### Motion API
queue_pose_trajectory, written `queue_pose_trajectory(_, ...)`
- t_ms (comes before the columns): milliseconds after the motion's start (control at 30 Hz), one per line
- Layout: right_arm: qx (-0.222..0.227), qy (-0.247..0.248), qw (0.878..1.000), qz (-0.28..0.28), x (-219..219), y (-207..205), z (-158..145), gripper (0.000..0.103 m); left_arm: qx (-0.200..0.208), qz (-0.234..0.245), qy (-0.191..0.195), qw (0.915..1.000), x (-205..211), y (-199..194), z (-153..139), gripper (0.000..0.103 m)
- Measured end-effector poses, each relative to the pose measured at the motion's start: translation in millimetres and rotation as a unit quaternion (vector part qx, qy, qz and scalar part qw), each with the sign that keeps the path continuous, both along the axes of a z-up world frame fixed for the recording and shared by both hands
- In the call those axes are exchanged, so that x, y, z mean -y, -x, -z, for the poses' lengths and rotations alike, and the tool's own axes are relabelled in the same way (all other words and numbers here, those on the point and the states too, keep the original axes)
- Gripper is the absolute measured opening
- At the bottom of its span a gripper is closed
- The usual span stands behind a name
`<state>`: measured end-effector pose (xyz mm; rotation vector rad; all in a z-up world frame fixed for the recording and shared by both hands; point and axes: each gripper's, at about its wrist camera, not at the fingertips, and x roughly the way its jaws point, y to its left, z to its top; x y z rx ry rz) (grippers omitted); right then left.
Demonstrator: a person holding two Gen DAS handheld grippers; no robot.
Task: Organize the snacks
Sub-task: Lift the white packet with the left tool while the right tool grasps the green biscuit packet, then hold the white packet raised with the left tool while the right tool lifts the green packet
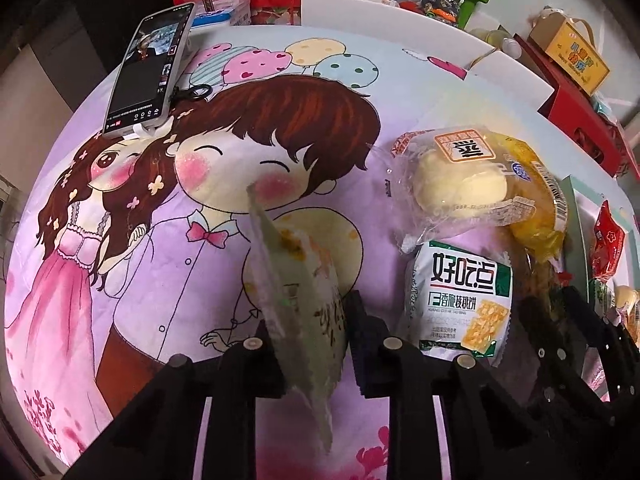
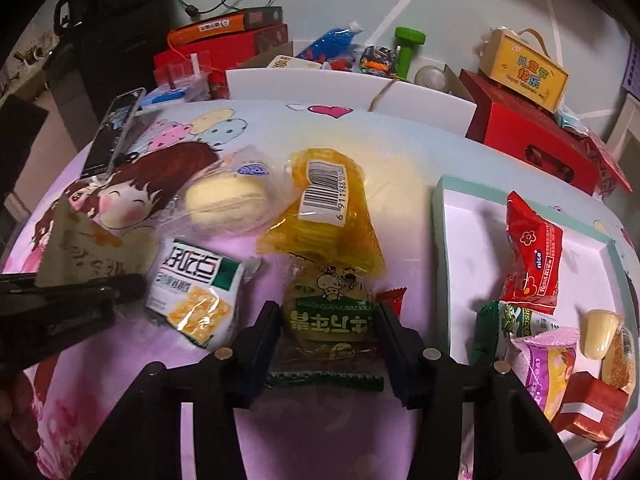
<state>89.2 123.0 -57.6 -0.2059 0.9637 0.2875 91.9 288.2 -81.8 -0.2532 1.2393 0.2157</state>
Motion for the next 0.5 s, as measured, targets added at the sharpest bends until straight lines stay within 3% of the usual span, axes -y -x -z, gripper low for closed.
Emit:
queue_pose_trajectory(233,-0.001,-0.031,0.999,-0.012,5,10,-8,0.05,0.008,-0.005,0.006,0.9999,-6,10,-5,0.024)
queue_pose_trajectory(267,0.0,-0.034,0.999,-0.013,6,12,-9,0.048,0.01,-0.006,0.008,0.9999,-7,11,-6,0.024)
queue_pose_trajectory(367,0.001,-0.038,0.999,-0.02,5,17,-14,0.03,0.016,-0.009,0.015,0.9997,-11,15,-10,0.021)
queue_pose_trajectory(500,0.0,-0.024,0.999,-0.031,0,21,-12,0.029,0.02,-0.011,0.02,0.9995,-13,20,-14,0.021)
